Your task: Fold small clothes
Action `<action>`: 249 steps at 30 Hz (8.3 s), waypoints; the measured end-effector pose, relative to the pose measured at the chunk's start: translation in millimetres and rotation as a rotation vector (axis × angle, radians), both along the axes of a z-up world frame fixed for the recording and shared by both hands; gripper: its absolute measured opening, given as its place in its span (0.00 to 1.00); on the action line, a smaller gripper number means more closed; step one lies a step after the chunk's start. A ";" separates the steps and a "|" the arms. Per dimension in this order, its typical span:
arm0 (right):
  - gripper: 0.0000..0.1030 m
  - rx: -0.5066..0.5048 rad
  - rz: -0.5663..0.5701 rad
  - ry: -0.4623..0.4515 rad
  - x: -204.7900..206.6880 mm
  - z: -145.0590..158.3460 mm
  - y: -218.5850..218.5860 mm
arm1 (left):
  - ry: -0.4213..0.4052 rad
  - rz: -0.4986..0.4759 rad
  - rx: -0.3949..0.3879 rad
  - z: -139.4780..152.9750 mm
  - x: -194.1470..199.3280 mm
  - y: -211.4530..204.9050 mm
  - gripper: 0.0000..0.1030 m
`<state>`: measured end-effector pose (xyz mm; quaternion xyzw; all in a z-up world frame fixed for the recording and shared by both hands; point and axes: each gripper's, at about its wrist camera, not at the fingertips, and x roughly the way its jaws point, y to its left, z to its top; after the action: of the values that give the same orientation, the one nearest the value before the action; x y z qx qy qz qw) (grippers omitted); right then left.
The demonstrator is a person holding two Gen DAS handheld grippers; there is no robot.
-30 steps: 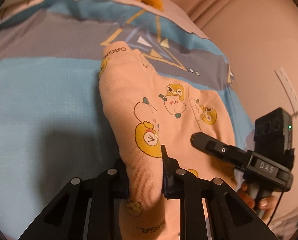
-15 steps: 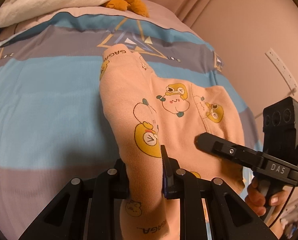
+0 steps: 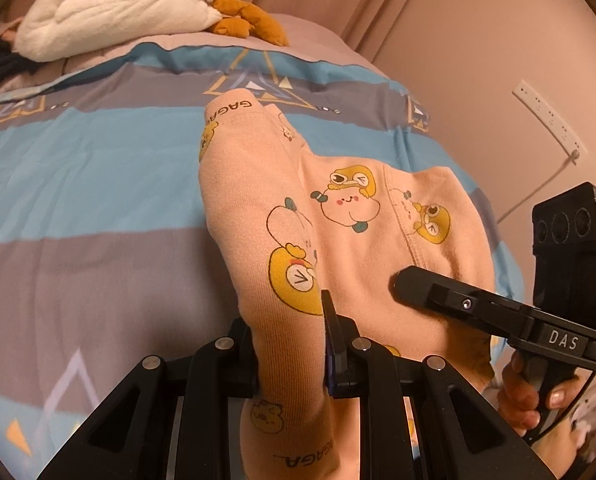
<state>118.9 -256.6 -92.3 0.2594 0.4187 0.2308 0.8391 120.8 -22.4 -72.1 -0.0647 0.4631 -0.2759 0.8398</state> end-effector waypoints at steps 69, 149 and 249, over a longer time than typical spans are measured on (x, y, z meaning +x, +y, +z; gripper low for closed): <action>0.25 -0.167 0.293 -0.146 -3.0 30.1 138.1 | -0.076 0.272 -0.006 14.6 -59.5 104.5 0.20; 0.25 -0.192 0.284 -0.089 130.5 -15.7 190.3 | -0.033 0.299 0.079 -29.2 86.4 133.1 0.20; 0.38 -0.221 0.209 0.118 195.3 -79.1 179.6 | 0.046 0.347 0.158 -69.5 132.3 140.3 0.33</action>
<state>314.2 -77.0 -171.4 0.1336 0.5148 0.2536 0.8080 253.1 117.9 -141.6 -0.0835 0.4843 -0.0883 0.8664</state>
